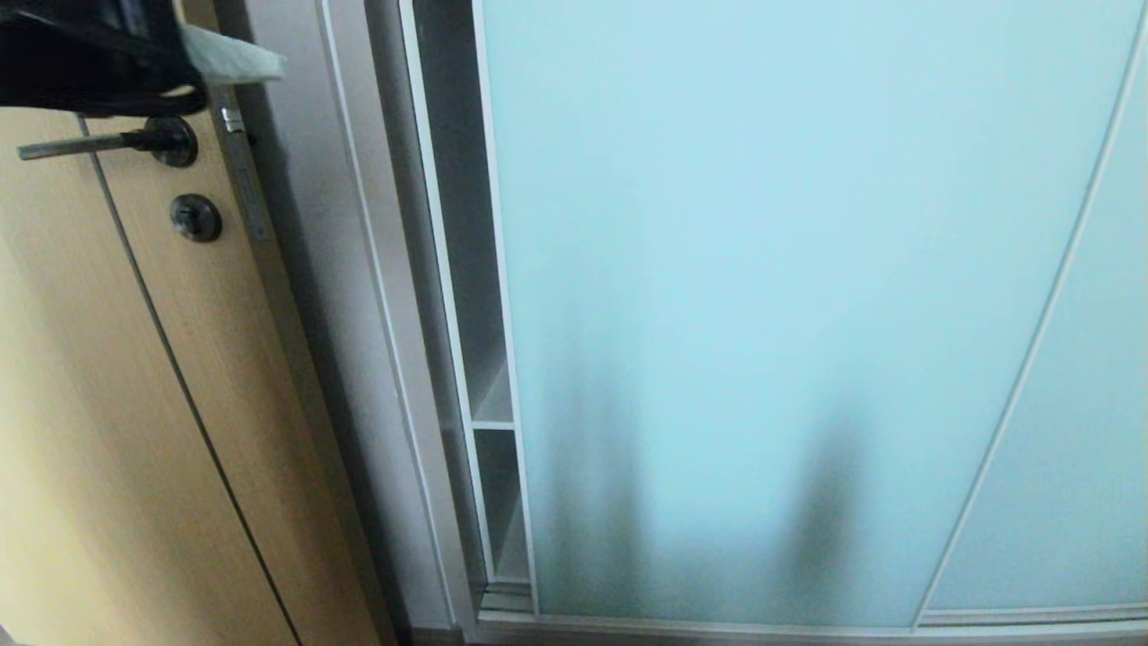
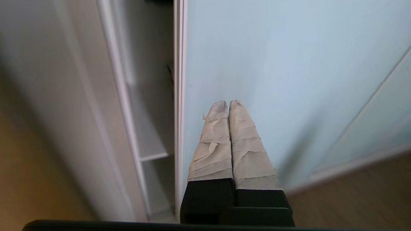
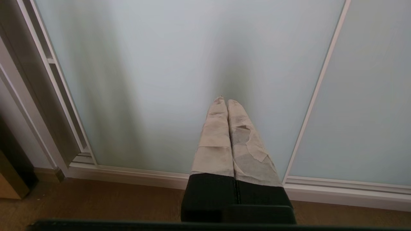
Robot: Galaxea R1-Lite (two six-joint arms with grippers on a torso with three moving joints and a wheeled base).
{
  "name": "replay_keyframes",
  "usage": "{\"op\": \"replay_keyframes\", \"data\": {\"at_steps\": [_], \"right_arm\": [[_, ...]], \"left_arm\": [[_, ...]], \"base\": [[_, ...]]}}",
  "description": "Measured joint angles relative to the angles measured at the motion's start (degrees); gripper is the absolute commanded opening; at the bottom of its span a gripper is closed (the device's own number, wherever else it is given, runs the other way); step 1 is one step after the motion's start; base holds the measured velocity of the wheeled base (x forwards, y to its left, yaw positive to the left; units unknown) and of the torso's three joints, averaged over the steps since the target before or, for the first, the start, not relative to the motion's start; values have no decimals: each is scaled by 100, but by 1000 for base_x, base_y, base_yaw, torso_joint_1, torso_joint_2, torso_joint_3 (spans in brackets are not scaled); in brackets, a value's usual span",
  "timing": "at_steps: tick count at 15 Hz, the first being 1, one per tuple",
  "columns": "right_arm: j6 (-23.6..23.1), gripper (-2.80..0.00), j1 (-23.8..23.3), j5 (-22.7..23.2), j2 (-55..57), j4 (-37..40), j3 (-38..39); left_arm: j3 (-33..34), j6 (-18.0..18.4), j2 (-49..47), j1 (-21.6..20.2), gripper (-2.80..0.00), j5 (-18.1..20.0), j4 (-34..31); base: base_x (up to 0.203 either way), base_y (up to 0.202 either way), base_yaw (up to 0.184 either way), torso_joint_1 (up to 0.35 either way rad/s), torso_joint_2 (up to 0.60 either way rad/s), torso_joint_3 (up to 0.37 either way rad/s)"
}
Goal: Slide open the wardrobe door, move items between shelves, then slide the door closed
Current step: Close the door
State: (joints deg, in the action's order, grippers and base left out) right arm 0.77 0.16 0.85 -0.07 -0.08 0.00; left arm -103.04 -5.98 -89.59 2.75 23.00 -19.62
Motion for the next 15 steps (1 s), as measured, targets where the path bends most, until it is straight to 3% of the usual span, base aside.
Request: {"op": "replay_keyframes", "data": {"at_steps": [3, 7, 11, 15], "right_arm": [[0, -280, 0, 0, 0, 2, 0], [0, -280, -2, 2, 0, 1, 0], [2, -280, -2, 0, 0, 1, 0], [0, -280, -2, -1, 0, 1, 0]], "left_arm": [[-404, -212, -1065, 268, -280, 245, -43], [-194, -360, -1542, 598, -280, 935, -49], [-249, -412, -1921, 750, -280, 759, 214], [-435, -1131, -2256, 860, -280, 595, 198]], "base": [[0, 0, 0, 0, 0, 0], [0, 0, 0, 0, 0, 0], [0, 0, 0, 0, 0, 0], [0, 0, 0, 0, 0, 0]]}}
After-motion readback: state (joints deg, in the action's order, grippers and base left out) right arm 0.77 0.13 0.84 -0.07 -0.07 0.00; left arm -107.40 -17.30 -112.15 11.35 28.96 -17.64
